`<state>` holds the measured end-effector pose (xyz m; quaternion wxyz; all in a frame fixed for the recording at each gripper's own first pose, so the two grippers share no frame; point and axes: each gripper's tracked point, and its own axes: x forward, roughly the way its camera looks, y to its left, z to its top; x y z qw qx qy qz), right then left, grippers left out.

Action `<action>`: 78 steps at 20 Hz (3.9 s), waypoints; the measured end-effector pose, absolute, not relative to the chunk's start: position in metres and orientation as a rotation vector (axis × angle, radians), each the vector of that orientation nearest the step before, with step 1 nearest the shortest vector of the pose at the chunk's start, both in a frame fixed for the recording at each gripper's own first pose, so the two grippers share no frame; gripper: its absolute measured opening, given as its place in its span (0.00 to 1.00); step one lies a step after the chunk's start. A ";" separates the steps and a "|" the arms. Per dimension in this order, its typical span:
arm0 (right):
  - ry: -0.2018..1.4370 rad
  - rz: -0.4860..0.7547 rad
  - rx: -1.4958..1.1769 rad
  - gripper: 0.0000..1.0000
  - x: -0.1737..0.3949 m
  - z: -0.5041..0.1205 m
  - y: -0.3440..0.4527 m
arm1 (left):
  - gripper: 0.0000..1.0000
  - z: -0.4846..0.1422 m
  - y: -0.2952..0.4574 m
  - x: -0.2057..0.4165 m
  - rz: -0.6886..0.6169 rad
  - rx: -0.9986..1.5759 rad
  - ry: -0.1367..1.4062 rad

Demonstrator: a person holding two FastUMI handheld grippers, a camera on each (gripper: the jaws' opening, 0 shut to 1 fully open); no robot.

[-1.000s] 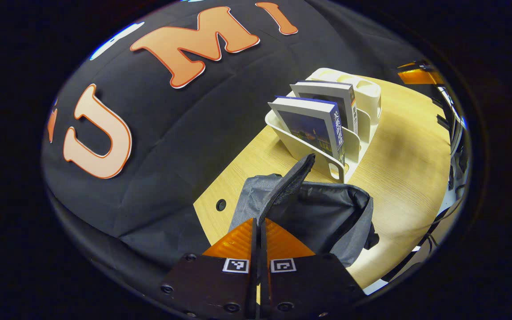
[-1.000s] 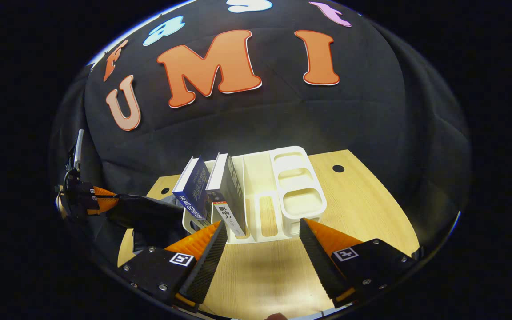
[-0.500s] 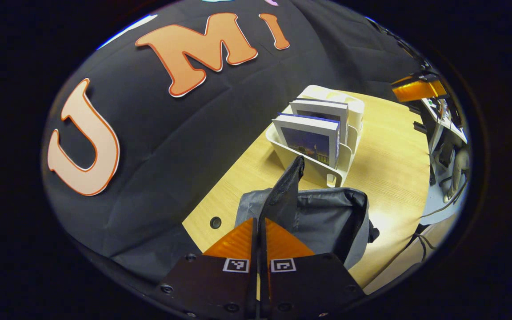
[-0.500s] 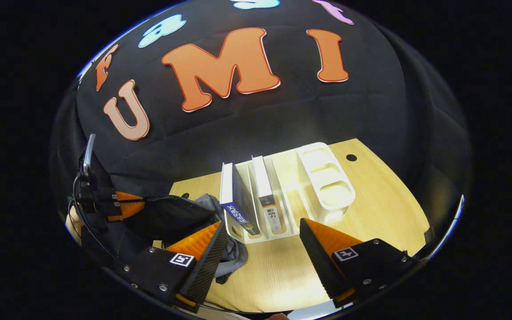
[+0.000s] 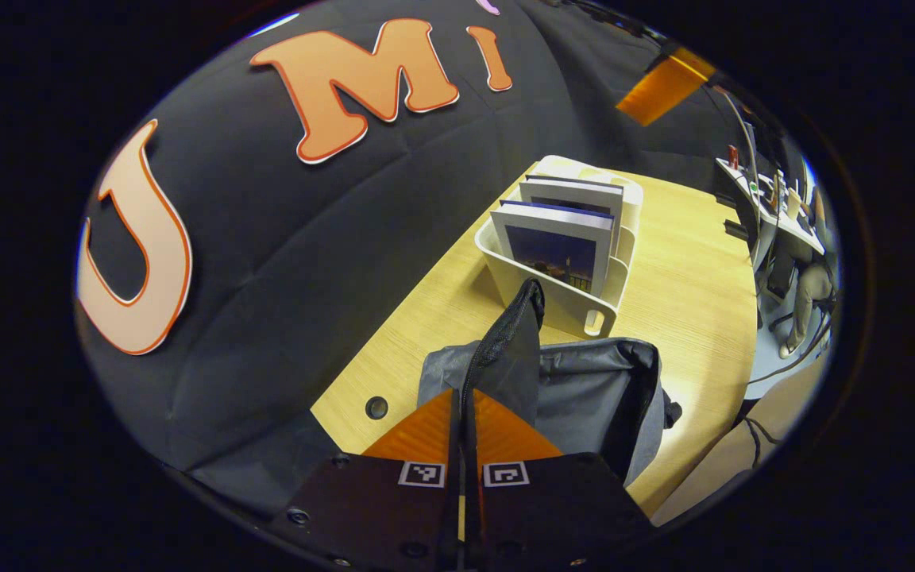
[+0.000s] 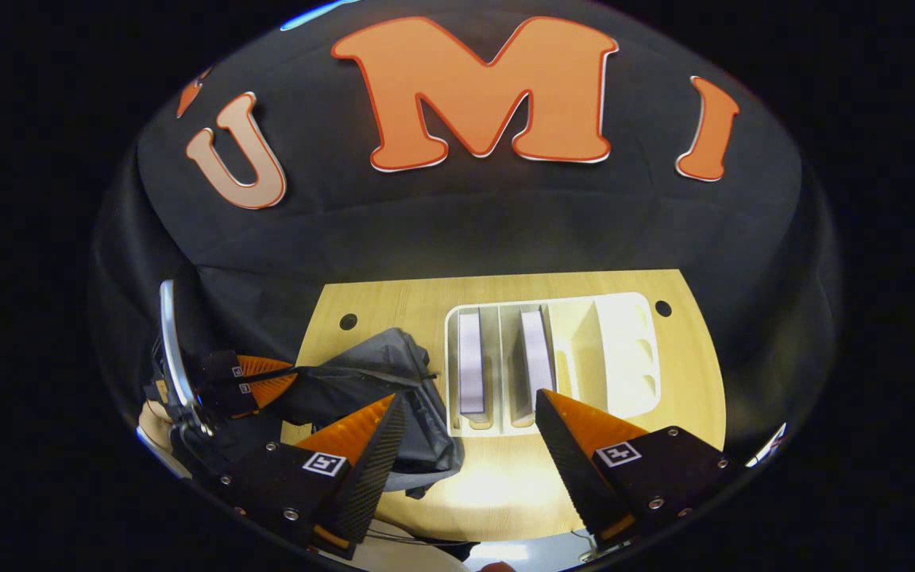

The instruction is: Open the schoolbag, grab two books from the bookshelf and put them into the schoolbag.

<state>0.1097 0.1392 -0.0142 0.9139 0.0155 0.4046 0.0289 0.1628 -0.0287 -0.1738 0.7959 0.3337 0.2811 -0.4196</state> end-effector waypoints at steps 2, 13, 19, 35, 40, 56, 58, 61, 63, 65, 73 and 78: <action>0.929 0.054 -0.010 0.98 0.136 -0.036 0.145 | 0.04 -0.178 -0.028 0.170 -0.905 0.711 0.607; 1.223 0.000 -0.137 0.99 0.207 -0.140 0.145 | 0.04 -0.193 -0.030 0.179 -0.929 0.675 0.638; 1.285 -0.004 -0.127 0.80 0.218 -0.185 0.148 | 0.04 -0.197 -0.022 0.178 -0.905 0.638 0.643; 1.000 0.014 -0.005 0.37 0.158 -0.051 0.151 | 0.04 -0.186 -0.013 0.153 -0.885 0.605 0.650; 0.836 0.001 0.126 0.36 0.103 0.010 0.126 | 0.04 -0.185 -0.016 0.139 -0.902 0.623 0.667; 0.725 0.300 1.028 0.35 -0.026 -0.155 0.165 | 0.01 -0.173 -0.030 0.135 -0.863 0.724 0.682; 0.759 0.286 1.116 0.35 -0.013 -0.199 0.177 | 0.01 -0.171 -0.031 0.131 -0.863 0.741 0.685; 0.760 0.300 1.245 0.35 0.010 -0.237 0.200 | 0.01 -0.161 -0.042 0.125 -0.875 0.766 0.671; 0.755 0.309 1.305 0.35 0.032 -0.254 0.220 | 0.01 -0.157 -0.047 0.120 -0.874 0.775 0.669; 0.745 0.282 1.330 0.35 0.058 -0.271 0.240 | 0.01 -0.152 -0.051 0.116 -0.879 0.791 0.663; 0.594 0.144 1.424 0.35 0.126 -0.286 0.310 | 0.01 -0.132 -0.059 0.100 -0.902 0.812 0.629; 0.606 0.066 1.393 0.53 0.146 -0.296 0.339 | 0.01 -0.137 -0.052 0.103 -0.901 0.808 0.640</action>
